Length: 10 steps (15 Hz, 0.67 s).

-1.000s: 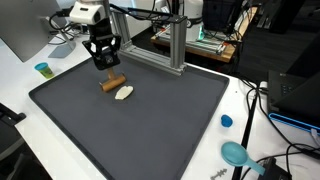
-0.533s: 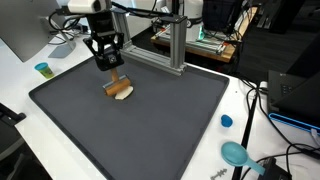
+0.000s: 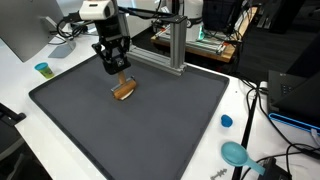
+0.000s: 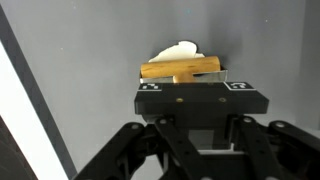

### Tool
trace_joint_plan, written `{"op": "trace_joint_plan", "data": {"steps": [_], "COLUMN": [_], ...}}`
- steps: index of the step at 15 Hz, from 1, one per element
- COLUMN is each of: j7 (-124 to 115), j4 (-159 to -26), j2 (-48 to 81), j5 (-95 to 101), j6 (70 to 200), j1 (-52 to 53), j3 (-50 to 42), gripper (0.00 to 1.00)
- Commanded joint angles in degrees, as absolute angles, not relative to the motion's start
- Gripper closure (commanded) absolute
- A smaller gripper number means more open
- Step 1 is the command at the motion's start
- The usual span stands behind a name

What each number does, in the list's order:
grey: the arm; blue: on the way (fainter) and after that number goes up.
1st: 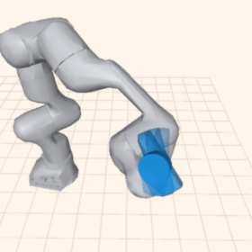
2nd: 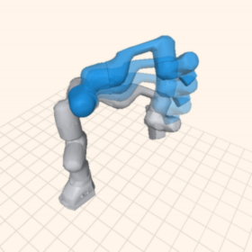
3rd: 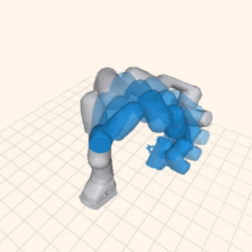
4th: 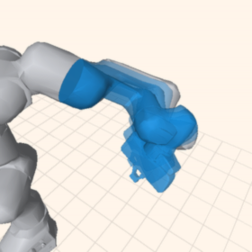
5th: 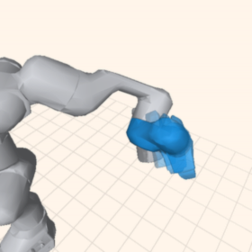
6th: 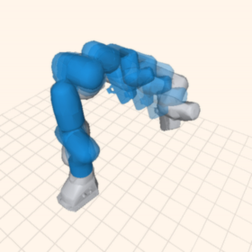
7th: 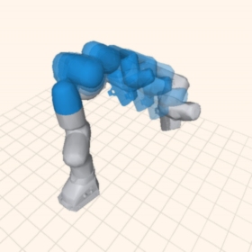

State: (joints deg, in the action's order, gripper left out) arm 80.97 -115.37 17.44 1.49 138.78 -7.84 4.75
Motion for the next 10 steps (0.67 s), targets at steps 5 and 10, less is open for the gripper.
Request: {"op": "trace_joint_plan", "data": {"steps": [5,10], "j7": [83.83,86.02], "j4": [-116.38,-116.05], "j2": [18.85,13.50], "j5": [-2.65,-11.18], "j6": [139.13,137.14], "j1": [-6.80,-9.00], "j3": [6.67,8.53], "gripper": [0.78,0.78]}}
